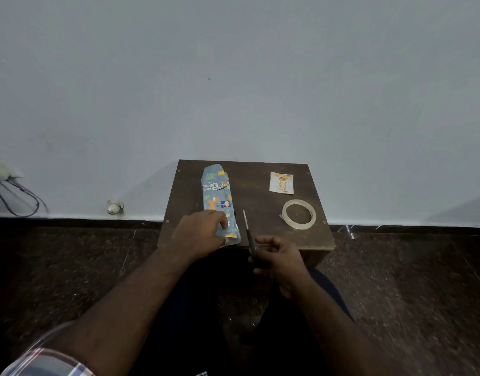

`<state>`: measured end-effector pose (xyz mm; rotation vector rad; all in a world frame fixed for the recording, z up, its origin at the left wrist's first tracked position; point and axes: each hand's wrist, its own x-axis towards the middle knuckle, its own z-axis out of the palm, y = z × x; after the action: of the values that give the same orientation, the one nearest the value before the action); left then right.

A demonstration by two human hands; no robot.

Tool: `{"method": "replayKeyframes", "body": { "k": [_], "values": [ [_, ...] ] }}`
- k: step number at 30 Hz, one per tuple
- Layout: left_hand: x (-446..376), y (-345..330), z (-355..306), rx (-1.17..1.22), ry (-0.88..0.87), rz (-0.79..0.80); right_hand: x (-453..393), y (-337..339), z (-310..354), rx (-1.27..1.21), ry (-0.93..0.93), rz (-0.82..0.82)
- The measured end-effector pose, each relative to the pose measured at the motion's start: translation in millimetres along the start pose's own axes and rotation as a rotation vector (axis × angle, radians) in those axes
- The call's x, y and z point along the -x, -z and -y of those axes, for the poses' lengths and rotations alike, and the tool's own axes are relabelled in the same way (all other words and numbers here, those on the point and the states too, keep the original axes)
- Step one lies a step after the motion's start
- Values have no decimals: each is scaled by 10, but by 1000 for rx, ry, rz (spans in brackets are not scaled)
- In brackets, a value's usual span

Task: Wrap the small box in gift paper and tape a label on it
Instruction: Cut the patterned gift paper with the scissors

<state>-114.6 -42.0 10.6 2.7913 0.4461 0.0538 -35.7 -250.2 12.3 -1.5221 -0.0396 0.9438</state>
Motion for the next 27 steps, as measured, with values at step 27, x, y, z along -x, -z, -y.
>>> {"method": "replayKeyframes", "body": {
  "k": [27],
  "values": [
    [90, 22, -133, 114, 59, -38, 152, -114, -203, -16, -58, 116]
  ]
}}
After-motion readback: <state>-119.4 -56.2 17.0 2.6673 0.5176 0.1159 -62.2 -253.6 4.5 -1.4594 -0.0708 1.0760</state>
